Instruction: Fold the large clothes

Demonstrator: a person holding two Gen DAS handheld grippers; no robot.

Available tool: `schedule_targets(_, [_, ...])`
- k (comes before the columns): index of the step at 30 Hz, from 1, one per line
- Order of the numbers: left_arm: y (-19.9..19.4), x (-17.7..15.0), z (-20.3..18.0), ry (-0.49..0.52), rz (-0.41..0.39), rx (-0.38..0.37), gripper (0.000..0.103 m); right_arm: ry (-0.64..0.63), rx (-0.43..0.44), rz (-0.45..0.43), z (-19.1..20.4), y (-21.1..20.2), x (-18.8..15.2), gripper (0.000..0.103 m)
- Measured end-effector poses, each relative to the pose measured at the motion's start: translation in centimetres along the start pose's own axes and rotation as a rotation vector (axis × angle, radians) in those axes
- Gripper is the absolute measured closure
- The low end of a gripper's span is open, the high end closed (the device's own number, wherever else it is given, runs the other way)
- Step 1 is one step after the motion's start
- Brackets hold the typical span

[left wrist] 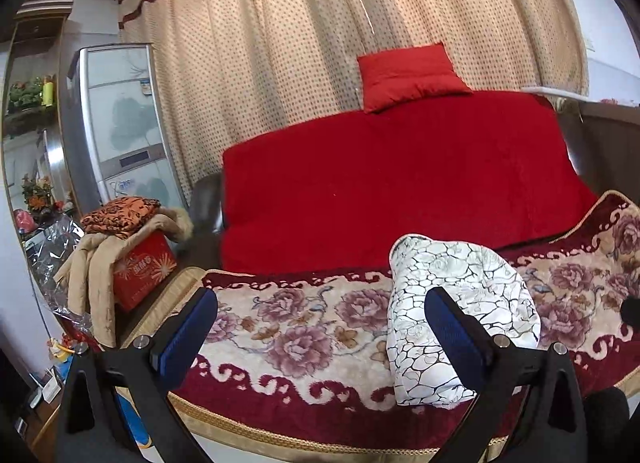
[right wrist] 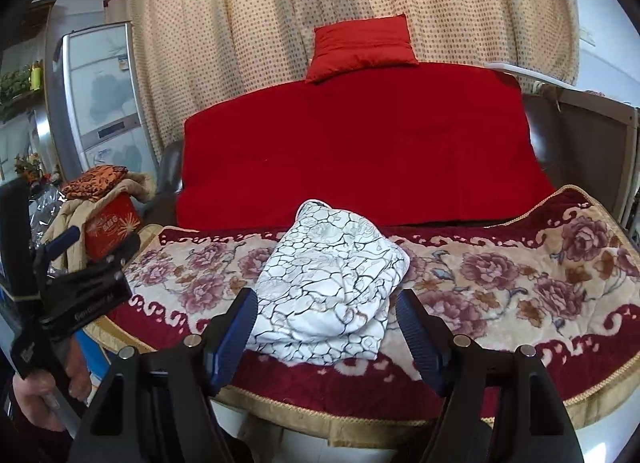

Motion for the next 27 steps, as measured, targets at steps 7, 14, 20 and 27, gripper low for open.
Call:
schedule_targets(7, [-1.5, 0.5, 1.1, -0.015, -0.011, 0.023, 0.0, 0.01, 0.015, 0.021, 1.6, -0.5, -0.8, 0.028])
schedule_targets(14, [-3.3, 0.8, 2.2, -0.029, -0.034, 0.041, 0.0, 0.017, 0.017, 0.032, 2.9, -0.3, -1.0, 0.028])
schedule_targets(20, [-4.6, 1.0, 2.8, -0.045, -0.051, 0.03, 0.0, 0.026, 0.013, 0.035, 3.6, -0.4, -0.8, 0.028])
schedule_targets(27, [-5.9, 1.4, 3.0, -0.052, -0.073, 0.027, 0.0, 0.027, 0.01, 0.006, 3.9, -1.5, 0.0, 0.028])
Point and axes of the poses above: each gripper's, at about its wrist camera, not at the fingertips, and y roughly the way its jaws point, z to its left, x to its top, the point moved 7 cm from there along y, roughly the way its jaws point, and after that the axes turned 1 degree about -x, right-handed, at the moved point
